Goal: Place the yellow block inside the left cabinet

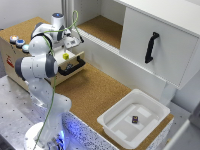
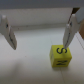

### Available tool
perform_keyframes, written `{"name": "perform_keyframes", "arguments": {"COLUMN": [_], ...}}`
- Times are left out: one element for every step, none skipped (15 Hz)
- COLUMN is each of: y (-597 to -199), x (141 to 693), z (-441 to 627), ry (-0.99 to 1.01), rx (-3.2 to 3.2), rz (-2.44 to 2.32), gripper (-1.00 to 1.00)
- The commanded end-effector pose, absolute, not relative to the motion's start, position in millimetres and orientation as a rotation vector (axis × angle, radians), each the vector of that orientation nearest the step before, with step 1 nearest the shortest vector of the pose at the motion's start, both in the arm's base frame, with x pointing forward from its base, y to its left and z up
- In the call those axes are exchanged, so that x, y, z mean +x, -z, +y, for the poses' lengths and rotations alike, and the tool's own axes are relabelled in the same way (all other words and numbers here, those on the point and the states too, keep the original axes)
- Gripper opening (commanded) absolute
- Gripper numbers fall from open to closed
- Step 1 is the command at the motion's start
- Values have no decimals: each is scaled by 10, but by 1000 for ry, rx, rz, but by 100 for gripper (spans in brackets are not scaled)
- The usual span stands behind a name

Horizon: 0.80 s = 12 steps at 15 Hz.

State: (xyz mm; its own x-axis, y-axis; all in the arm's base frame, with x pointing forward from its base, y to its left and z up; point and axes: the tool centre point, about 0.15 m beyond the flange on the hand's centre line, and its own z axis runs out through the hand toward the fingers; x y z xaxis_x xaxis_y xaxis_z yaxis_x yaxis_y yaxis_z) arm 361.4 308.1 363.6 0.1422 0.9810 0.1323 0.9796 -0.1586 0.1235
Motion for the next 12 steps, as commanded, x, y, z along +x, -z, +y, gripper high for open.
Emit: {"name": "perform_keyframes", "arguments": {"y": [-3383, -3343, -3296, -3267, -3232, -3212, -3196, -3186, -3186, -3169, -3157, -3147], "x": [4000, 4009, 4013, 4016, 4039, 4077, 4113, 4141, 4156, 4177, 4196, 4205], "z": [3254, 3233, 3212, 3190, 3157, 3139, 3130, 3114, 3097, 3089, 3077, 3069], "ry": [-181, -161, -142, -129, -118, -97, -94, -80, -80, -74, -69, -60], "rx": [2273, 2256, 2237, 2229, 2219, 2222, 2230, 2228, 2225, 2226, 2237, 2249], "rz": [2080, 2100, 2108, 2113, 2116, 2114, 2100, 2101, 2102, 2091, 2082, 2074], "gripper": [100, 100, 100, 100, 100, 100, 100, -100, -100, -100, -100, -100]}}
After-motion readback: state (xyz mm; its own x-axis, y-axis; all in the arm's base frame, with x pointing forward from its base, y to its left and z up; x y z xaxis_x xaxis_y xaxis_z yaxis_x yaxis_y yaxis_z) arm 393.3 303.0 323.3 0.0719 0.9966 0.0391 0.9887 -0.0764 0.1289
